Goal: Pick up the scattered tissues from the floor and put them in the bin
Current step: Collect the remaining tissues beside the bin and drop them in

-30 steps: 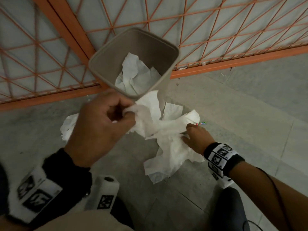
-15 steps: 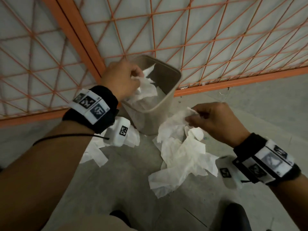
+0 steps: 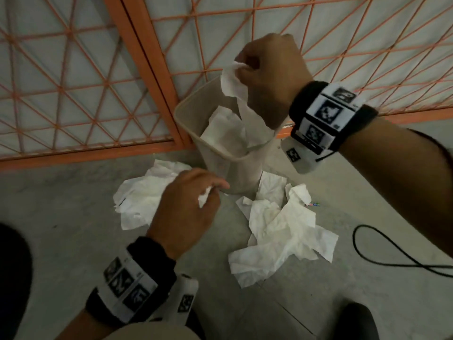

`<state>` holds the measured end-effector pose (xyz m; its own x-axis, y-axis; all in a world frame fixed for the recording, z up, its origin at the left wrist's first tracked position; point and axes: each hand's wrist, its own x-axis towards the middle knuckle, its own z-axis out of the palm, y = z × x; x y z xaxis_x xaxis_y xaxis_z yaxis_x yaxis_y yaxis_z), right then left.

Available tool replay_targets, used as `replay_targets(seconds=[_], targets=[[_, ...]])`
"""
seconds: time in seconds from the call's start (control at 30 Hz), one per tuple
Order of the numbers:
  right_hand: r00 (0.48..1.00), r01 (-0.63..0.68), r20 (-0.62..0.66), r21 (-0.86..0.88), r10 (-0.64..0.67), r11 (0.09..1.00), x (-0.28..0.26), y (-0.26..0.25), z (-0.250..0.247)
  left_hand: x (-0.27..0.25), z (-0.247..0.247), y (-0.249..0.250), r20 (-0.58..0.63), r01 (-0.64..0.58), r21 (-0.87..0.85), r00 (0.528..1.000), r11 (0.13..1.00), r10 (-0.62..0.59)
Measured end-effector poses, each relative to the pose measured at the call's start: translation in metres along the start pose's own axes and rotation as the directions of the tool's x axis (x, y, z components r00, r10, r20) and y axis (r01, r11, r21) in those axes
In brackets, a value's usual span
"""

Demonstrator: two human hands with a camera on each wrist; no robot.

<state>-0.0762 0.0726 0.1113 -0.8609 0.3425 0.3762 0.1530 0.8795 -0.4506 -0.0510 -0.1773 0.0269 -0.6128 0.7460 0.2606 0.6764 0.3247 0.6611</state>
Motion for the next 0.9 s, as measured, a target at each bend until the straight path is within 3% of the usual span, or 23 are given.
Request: replay_targets(seconds=[0.1, 0.2, 0.33, 0.43, 0.5, 0.6, 0.73, 0.8, 0.9], targets=[[0.973, -0.040, 0.221, -0.097, 0.061, 0.994, 0.004, 0.008, 0.024, -0.027, 0.035, -0.019, 0.208, 0.064, 0.046, 0.975, 0.997, -0.073], [0.938, 0.031, 0.345, -0.128, 0.015, 0.991, -0.009, 0.010, 0.027, -0.043, 0.074, -0.034, 0.398, 0.074, 0.085, 0.912, 0.994, -0.103], [0.968, 0.127, 0.223, -0.029, -0.118, 0.991, -0.040, 0.015, 0.002, -0.051, 0.117, -0.045, 0.596, 0.135, 0.157, 0.777, 0.978, -0.203], [0.998, 0.030, 0.049, 0.044, -0.032, 0.999, -0.073, 0.036, -0.013, -0.057, 0.143, -0.048, 0.654, 0.119, 0.279, 0.703, 0.953, -0.279], [0.997, -0.069, -0.029, 0.136, 0.074, 0.988, -0.100, 0.056, -0.012, -0.061, 0.157, -0.051, 0.666, 0.092, 0.337, 0.680, 0.937, -0.307], [0.972, -0.233, 0.037, 0.224, 0.231, 0.946, -0.147, 0.082, 0.008, -0.066, 0.168, -0.062, 0.663, 0.075, 0.349, 0.684, 0.934, -0.303], [0.908, -0.346, 0.287, 0.103, 0.305, 0.933, -0.201, 0.108, 0.048, -0.069, 0.166, -0.073, 0.607, 0.138, 0.250, 0.748, 0.958, -0.267], [0.848, -0.368, 0.414, 0.012, 0.330, 0.930, -0.221, 0.116, 0.067, -0.070, 0.157, -0.073, 0.555, 0.161, 0.200, 0.794, 0.967, -0.247], [0.702, -0.395, 0.593, -0.138, 0.395, 0.908, -0.244, 0.124, 0.091, -0.069, 0.135, -0.067, 0.466, 0.214, 0.102, 0.852, 0.971, -0.237]])
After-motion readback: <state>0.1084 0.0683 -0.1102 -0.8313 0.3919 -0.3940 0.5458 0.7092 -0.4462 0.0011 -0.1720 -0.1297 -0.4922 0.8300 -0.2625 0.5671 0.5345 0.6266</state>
